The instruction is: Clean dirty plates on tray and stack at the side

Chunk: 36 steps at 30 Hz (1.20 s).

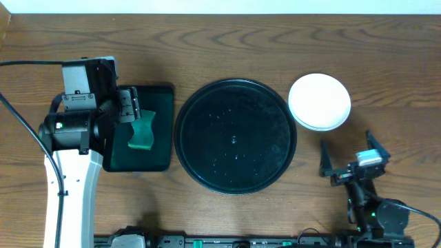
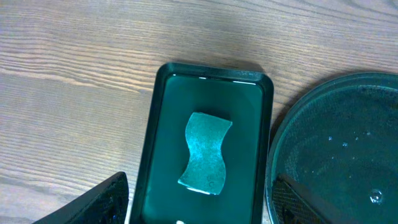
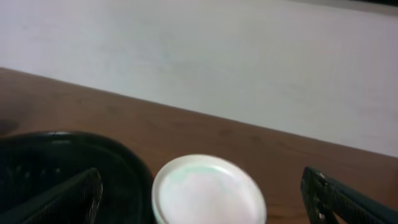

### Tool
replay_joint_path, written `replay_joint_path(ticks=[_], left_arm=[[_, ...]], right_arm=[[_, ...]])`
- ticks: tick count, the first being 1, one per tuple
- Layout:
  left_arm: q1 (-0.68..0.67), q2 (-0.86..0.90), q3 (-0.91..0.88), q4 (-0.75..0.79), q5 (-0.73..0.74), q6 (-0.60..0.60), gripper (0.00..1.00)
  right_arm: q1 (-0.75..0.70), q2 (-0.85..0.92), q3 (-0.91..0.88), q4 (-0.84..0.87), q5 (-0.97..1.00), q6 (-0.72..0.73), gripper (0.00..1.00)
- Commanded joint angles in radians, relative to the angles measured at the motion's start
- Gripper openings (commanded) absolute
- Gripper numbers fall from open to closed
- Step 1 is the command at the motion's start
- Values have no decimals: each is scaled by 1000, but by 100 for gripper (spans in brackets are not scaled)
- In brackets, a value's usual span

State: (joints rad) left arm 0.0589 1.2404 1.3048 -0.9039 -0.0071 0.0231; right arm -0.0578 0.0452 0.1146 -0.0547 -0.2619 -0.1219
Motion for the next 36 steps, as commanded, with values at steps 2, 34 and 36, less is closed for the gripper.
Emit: replay_joint_path(ticks=[2, 34, 36], left_arm=[[3, -6, 2, -1, -12, 3, 74], [3, -6, 2, -1, -12, 3, 74], [3, -6, 2, -1, -12, 3, 74]], right_arm=[[4, -40, -65, 39, -58, -10, 99], [5, -40, -109, 10, -87, -6, 99], [5, -40, -109, 10, -87, -6, 99]])
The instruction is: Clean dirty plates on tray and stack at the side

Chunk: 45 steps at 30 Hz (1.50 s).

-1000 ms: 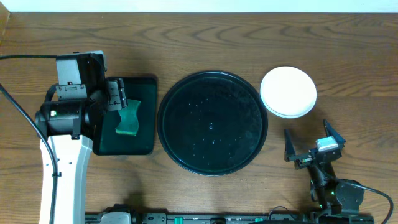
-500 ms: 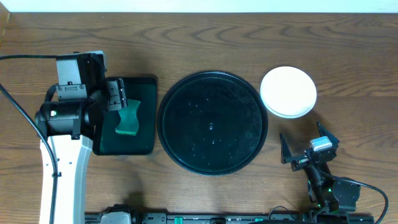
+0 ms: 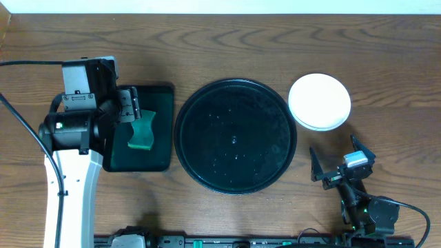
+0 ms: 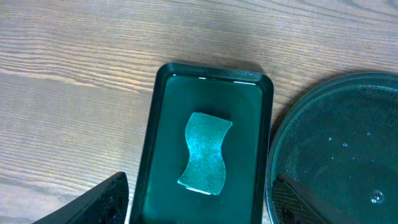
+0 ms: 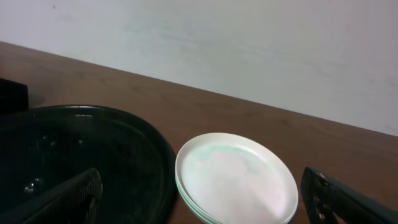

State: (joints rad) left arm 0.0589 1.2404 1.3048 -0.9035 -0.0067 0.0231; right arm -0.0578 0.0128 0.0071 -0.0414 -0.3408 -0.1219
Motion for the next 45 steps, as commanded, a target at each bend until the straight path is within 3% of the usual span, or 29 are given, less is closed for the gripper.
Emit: replay_joint_path(ticks=[1, 6, 15, 26, 31, 37, 45], left_arm=[[3, -6, 2, -4, -20, 8, 74], [3, -27, -4, -9, -60, 10, 74], [3, -317, -166, 50, -83, 10, 74], [-22, -792, -890, 770, 79, 2, 74], [-50, -962, -1112, 956, 79, 2, 74], [-50, -1135, -1261, 1003, 77, 2, 74], [-50, -1201, -1301, 964, 77, 3, 74]], right_arm=[[5, -7, -2, -3, -8, -6, 99], [5, -7, -2, -3, -8, -6, 99], [5, -7, -2, -3, -8, -6, 99], [5, -7, -2, -3, -8, -6, 99], [5, -7, -2, -3, -8, -6, 99], [5, -7, -2, -3, -8, -6, 99], [5, -7, -2, -3, -8, -6, 99]])
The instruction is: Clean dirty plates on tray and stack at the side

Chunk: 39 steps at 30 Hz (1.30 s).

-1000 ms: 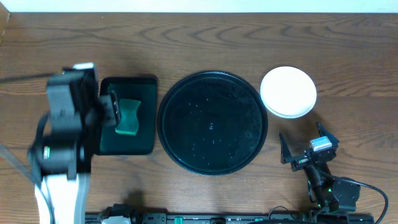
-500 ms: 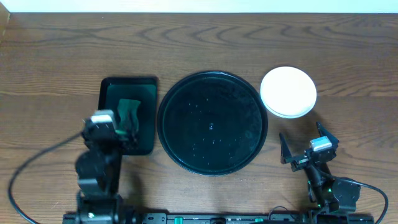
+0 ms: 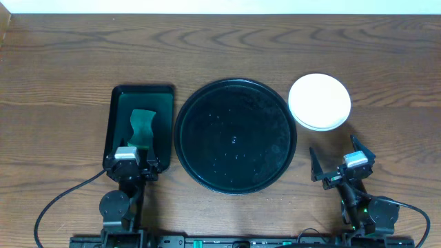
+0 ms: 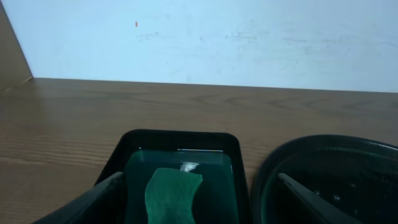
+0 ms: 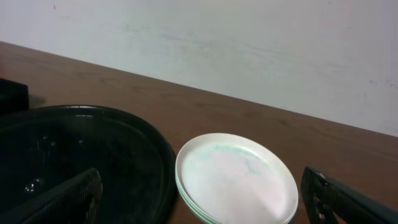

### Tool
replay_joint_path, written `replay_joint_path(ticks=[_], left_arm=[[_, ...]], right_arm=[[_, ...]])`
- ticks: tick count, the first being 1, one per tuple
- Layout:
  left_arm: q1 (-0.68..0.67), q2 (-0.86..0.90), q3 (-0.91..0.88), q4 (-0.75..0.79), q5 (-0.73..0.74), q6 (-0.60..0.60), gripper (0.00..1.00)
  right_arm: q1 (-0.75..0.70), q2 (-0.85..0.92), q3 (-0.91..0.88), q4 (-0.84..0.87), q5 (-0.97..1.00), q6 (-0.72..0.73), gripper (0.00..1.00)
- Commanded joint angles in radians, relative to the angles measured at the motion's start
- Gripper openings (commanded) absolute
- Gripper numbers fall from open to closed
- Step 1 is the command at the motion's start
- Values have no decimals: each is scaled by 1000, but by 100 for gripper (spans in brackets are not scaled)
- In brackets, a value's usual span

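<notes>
A round black tray (image 3: 235, 135) lies mid-table, wet and with no plates on it. A stack of white plates (image 3: 319, 102) sits on the table to its right, also in the right wrist view as the white plates (image 5: 236, 180). A green sponge (image 3: 142, 127) lies in a small black rectangular tray (image 3: 113, 134) on the left. My left gripper (image 3: 131, 160) rests low at the near edge of that small tray, open and empty. My right gripper (image 3: 337, 164) rests low near the front edge, open and empty, below the plates.
The wooden table runs to a white wall at the back. Both arms are folded down at the front edge, with cables trailing beside them.
My left arm has left its place over the sponge tray and now sits folded low at the front edge behind that tray. The right arm, plates and sponge are unmoved.
First my left gripper hung open over the sponge tray and my right gripper stood a little right of the plates. Then the right arm had drawn back lower towards the front edge. Now the left arm has also gone down to the front edge.
</notes>
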State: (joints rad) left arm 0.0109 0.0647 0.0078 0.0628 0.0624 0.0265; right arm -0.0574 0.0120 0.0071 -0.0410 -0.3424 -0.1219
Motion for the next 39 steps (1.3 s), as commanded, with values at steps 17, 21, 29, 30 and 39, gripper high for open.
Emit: replay_joint_path(ticks=[17, 21, 29, 30, 39], left_arm=[[-3, -60, -4, -129, 5, -1, 74], [-3, -60, -4, -129, 5, -1, 74], [-3, -60, -4, -129, 5, -1, 74], [-3, -60, -4, -129, 5, -1, 75], [-3, -59, -4, -129, 5, -1, 74]], right_arm=[[5, -6, -2, -4, -6, -6, 99], [5, -6, -2, -4, -6, -6, 99], [5, -6, -2, -4, -6, -6, 99], [5, -6, -2, -4, -6, -6, 99], [5, -6, -2, -4, -6, -6, 99]])
